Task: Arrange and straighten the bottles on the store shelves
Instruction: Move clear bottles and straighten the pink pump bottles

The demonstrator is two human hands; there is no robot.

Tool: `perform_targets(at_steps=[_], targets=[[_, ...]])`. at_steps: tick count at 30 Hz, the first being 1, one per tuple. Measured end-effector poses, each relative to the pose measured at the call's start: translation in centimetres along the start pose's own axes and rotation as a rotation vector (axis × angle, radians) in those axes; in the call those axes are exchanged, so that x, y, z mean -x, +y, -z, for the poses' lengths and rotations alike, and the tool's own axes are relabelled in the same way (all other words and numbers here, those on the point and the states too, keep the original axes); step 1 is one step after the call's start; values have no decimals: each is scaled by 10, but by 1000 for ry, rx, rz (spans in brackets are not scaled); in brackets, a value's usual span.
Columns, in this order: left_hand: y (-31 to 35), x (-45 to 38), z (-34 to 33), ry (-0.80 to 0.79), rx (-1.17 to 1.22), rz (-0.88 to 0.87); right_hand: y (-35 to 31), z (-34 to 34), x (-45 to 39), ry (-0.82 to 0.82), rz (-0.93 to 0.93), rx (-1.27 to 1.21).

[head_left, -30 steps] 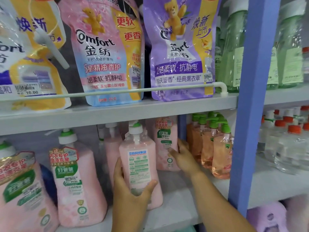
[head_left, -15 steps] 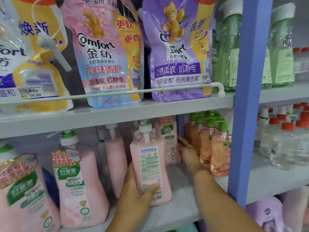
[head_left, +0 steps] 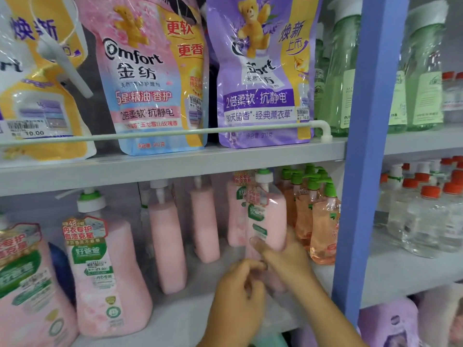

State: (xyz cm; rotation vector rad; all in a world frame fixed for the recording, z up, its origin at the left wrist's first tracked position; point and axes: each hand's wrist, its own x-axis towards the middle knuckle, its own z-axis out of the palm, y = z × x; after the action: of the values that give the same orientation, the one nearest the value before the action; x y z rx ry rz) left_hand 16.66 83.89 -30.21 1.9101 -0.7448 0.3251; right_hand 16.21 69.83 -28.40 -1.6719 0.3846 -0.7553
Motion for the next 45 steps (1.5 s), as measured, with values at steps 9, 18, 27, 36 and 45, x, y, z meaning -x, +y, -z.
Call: perform_targets(at_steps=[9, 18, 27, 36, 45], targets=[[-26, -98, 17, 372, -45, 308, 9, -3, -39, -119, 50, -126], [-71, -112, 8, 391, -51, 346, 20, -14, -50, -107, 51, -112], [-62, -101, 9, 317, 24, 396, 41, -50, -52, -13, 26, 278], [-37, -41, 43, -6, 55, 381, 36, -27, -42, 90, 16, 247], [-19, -22, 50, -46, -232, -64, 4, -31, 5, -17, 185, -33]])
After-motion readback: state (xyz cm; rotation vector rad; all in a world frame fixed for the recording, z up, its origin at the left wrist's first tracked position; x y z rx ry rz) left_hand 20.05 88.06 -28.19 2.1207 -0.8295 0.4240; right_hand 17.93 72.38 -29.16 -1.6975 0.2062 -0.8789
